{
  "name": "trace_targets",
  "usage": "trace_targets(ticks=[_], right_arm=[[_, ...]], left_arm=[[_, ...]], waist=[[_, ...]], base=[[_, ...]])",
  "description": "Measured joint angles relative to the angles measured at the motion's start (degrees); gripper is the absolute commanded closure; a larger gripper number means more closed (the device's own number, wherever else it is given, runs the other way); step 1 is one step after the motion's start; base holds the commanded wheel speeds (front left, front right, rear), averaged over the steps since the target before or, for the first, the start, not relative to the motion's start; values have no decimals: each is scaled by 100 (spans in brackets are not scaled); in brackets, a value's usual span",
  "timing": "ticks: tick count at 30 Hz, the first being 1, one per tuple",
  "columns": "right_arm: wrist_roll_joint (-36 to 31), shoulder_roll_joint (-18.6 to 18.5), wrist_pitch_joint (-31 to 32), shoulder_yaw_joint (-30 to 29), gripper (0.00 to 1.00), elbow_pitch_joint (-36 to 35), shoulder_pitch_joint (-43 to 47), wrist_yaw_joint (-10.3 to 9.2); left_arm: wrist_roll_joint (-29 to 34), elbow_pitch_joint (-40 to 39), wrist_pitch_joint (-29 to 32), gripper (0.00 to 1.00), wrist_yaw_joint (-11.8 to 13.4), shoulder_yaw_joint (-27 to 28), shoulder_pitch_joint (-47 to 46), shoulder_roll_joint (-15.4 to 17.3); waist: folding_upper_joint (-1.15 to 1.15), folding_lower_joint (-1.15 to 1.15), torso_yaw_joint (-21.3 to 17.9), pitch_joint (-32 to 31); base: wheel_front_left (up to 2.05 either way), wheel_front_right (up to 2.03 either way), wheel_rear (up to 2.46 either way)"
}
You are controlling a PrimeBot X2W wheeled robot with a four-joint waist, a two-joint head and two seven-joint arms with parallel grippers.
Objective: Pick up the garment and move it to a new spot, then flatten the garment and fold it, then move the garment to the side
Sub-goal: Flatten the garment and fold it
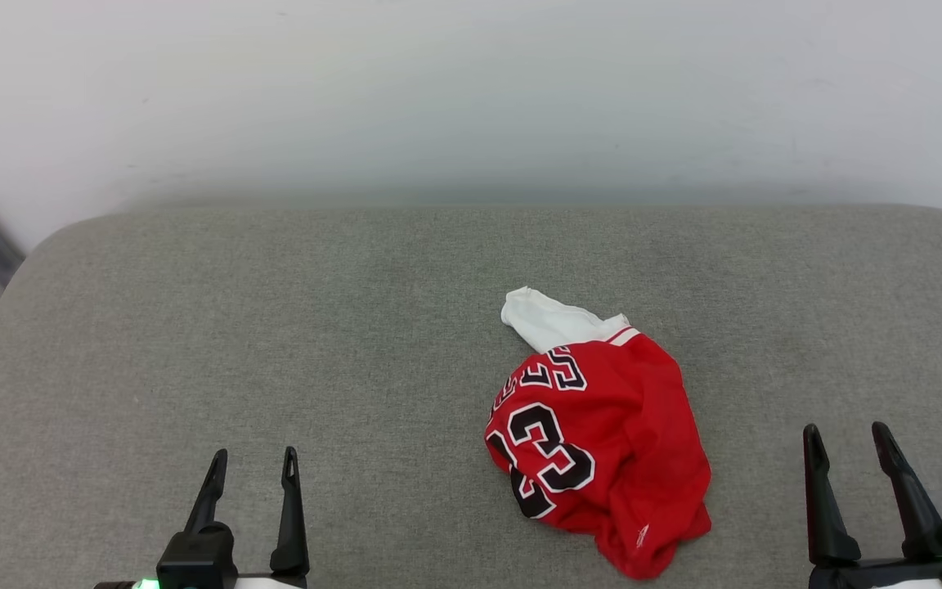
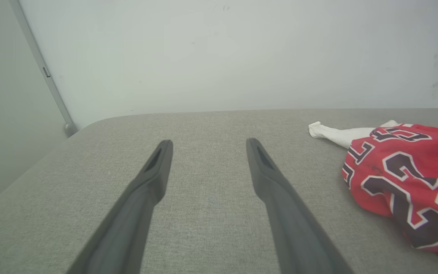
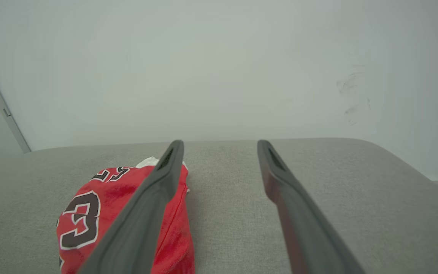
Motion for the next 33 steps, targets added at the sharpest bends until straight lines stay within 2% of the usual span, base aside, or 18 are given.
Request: trace_targets(ticks=[9, 16, 18, 23, 25, 28, 33], right_arm=[[-102, 0, 0, -204, 0, -256, -576, 0], [-643, -48, -1, -8, 0, -383, -1942, 0], [-616, -244, -1, 189, 0, -114, -2388, 1], [-368, -1063, 54, 1045, 0, 1046, -3596, 1], [-176, -1382, 456, 1524, 0, 1510, -4125, 1], [286, -1860, 1558, 2360, 0, 2117, -4799, 1], [1406, -2435, 3433, 3831, 0, 2480, -5789, 1]], left_arm=[[43, 0, 0, 0, -67, 76, -9, -67], [49, -36, 0, 0, -68, 67, -160, -94], [46, -44, 0, 0, -67, 58, -232, -100], [-2, -27, 0, 0, -65, 29, -393, -112], [-15, -12, 0, 0, -63, 14, -445, -112], [-76, -11, 0, 0, -37, -43, -526, -115], [-211, -42, 0, 0, 32, -140, -676, -118]], waist=[[0, 0, 44, 82], [0, 0, 76, 346], [0, 1, 95, 457], [0, 1, 164, 730], [0, 1, 204, 817], [0, 1, 286, 925], [0, 1, 405, 1145]], base=[[0, 0, 0], [0, 0, 0], [0, 0, 0], [0, 0, 0], [0, 0, 0], [0, 0, 0], [0, 0, 0]])
